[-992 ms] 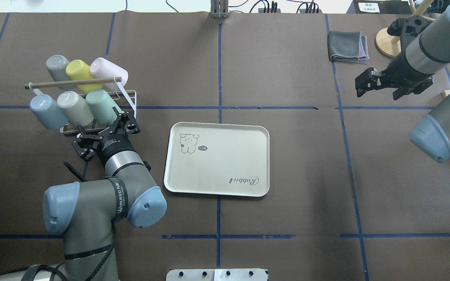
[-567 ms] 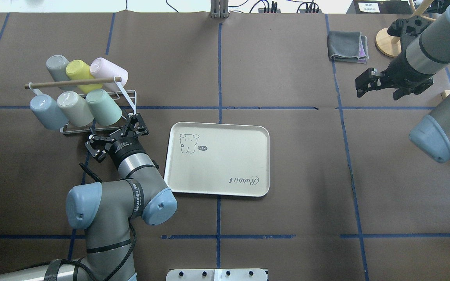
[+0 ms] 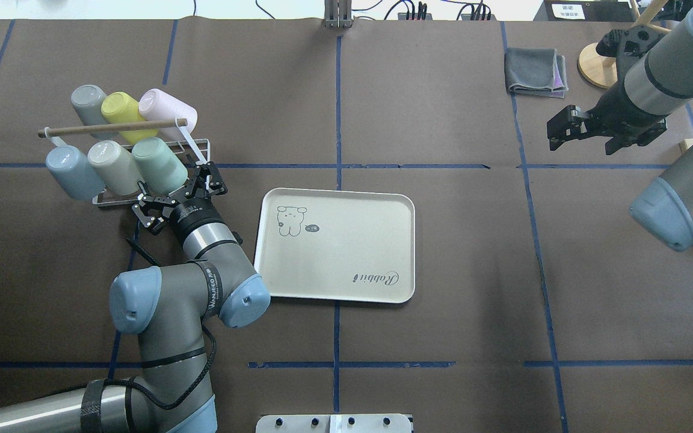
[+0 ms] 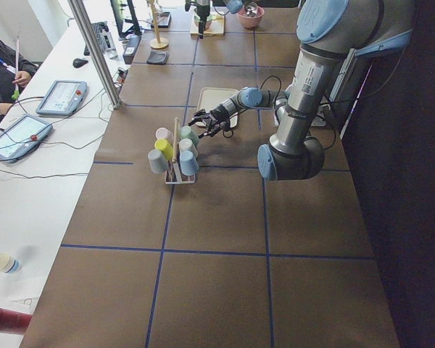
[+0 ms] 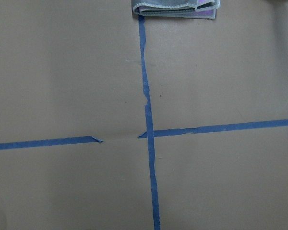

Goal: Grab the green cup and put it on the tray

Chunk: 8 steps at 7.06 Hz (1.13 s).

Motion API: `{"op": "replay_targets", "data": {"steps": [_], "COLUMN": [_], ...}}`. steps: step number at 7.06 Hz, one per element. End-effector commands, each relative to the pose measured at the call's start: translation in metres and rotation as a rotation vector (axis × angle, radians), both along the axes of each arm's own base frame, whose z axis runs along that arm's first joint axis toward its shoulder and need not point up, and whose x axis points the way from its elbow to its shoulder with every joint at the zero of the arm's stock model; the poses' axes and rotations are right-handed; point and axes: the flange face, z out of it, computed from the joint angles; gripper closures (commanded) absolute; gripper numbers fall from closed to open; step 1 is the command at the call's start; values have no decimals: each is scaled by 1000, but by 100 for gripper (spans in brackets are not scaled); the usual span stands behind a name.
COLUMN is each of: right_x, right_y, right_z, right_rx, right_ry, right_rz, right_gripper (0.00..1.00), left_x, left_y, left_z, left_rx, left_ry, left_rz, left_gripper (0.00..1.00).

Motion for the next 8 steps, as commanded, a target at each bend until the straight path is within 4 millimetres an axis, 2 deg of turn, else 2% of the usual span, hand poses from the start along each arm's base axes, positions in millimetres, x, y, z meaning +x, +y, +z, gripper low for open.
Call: {"op": "replay_targets", "data": {"steps": [1, 4, 8], "right_x": [0, 0, 0], "right_y": [0, 0, 0], "right_z": [0, -1, -2], "right_rx": [0, 0, 2], "right_ry": [0, -1, -3], "right_rz": [0, 1, 2], "right_gripper": [0, 0, 0], "left_x": [-4, 3, 3], "left_y": [-11, -14, -17], "left_z": [8, 22, 27], "left_rx": [-3, -7, -10], "left_ry": [-15, -25, -35], "left_rz": [-20, -22, -26], "left_gripper": [1, 1, 6]}}
